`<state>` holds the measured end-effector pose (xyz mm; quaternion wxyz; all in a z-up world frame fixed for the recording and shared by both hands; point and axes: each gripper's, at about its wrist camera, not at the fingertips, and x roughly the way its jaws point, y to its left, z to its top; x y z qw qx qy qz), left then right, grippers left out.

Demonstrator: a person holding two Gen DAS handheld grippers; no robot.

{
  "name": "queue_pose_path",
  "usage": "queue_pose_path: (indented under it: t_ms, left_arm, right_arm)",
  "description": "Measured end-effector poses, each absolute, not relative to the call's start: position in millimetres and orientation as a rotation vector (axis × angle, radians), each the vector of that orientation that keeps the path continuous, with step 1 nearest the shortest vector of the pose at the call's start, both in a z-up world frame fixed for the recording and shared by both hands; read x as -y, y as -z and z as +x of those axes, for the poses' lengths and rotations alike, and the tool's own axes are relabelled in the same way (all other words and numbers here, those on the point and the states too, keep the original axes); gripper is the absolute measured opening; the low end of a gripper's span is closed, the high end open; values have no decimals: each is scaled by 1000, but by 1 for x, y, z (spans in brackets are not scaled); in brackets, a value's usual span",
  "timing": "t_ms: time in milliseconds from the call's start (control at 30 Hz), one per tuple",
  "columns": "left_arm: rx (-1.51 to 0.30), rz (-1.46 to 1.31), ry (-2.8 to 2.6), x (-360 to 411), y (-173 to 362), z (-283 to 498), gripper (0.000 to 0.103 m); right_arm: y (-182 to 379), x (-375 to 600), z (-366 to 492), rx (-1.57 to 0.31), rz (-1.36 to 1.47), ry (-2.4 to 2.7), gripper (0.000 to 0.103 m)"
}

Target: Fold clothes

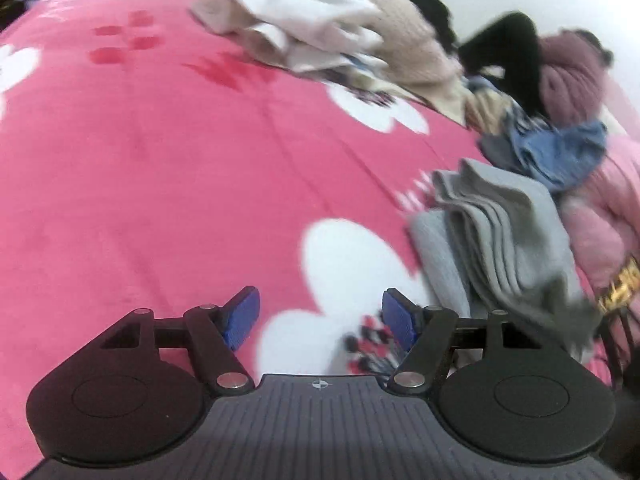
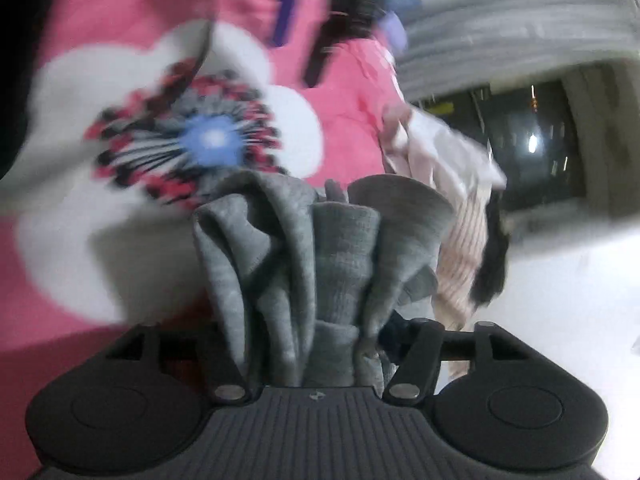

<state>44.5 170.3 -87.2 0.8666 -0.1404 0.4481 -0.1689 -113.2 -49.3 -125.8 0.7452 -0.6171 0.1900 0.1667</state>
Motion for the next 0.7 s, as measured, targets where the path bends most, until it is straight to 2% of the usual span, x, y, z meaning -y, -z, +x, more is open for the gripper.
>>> queue_pose_path:
  t_ms: [200,367,467,500,700]
  left_arm:
    - [-904,-296,451,-143,69,51,68]
    - [-884,-275,660,-105,52,52,72]
    - [-884,-234,773,-85,48,46,73]
    - [-886,-219,786,-81,49,44,73]
    - [-897,-208,795,-76,53,38,73]
  right_arm:
    - [99,50,-161,-426,-1255,-479,76]
    - [38,88,-164,-671,-773,-575,75]
    - [9,123,-154,-725,-528,-574,73]
    - [4,129,-145,-722,-504,-549,68]
    - [7,124,-116,-632,-574,-501,60]
